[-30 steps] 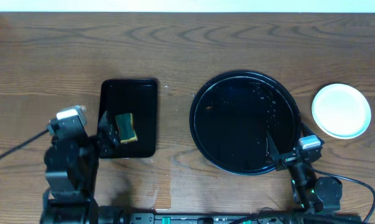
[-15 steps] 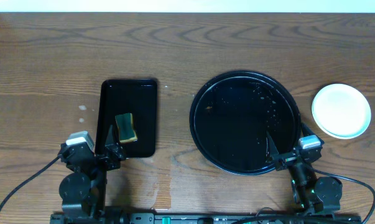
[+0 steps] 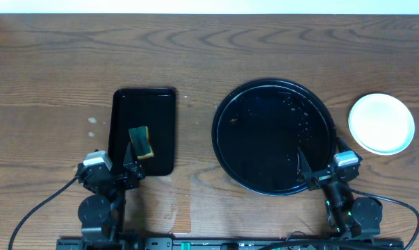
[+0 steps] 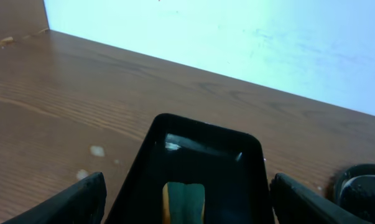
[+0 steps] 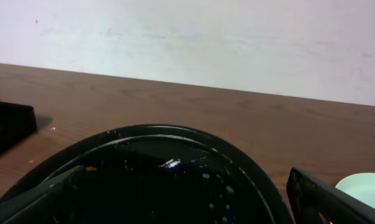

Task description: Clean dirty plates on tray and stack at the side

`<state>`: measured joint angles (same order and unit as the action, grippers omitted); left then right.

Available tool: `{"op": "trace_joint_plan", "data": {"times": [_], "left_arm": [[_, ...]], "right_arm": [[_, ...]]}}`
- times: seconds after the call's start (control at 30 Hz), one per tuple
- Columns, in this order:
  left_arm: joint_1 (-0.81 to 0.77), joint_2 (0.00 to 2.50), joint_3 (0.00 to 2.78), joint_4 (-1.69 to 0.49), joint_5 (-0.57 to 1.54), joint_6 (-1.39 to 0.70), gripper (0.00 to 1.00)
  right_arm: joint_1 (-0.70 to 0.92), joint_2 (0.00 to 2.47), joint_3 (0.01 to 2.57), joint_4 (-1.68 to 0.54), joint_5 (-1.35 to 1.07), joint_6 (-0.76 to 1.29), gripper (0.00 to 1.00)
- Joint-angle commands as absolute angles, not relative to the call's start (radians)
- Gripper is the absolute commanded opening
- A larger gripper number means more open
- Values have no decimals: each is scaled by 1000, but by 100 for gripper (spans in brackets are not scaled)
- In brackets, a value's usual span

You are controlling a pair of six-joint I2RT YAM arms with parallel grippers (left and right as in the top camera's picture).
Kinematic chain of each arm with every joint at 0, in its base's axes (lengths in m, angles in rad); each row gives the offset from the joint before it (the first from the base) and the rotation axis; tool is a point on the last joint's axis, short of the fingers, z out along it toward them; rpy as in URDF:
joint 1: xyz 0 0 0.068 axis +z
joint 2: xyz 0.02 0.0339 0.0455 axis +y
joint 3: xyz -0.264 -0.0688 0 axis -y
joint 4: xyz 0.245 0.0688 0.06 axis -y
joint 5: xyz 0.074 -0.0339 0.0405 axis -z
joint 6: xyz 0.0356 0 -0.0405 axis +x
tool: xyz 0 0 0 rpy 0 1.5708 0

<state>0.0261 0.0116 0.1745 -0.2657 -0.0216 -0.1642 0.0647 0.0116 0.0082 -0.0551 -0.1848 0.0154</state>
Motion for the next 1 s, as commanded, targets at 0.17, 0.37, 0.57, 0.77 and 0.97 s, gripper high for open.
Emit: {"op": "trace_joint_plan", "data": {"times": [0.17, 0.37, 0.57, 0.77, 0.97], "left_arm": [[27, 2, 74, -196, -9, -176, 85], [22, 1, 4, -64, -16, -176, 85], [20, 1, 4, -66, -16, -176, 85], [20, 1, 4, -69, -15, -176, 85], [20, 2, 4, -70, -16, -176, 85]], "right_arm": [[46, 5, 5, -56, -181, 25, 99], [46, 5, 5, -56, -181, 25, 99], [46, 5, 5, -56, -181, 25, 99], [46, 5, 5, -56, -180, 25, 99], [46, 5, 5, -56, -181, 25, 99]]}}
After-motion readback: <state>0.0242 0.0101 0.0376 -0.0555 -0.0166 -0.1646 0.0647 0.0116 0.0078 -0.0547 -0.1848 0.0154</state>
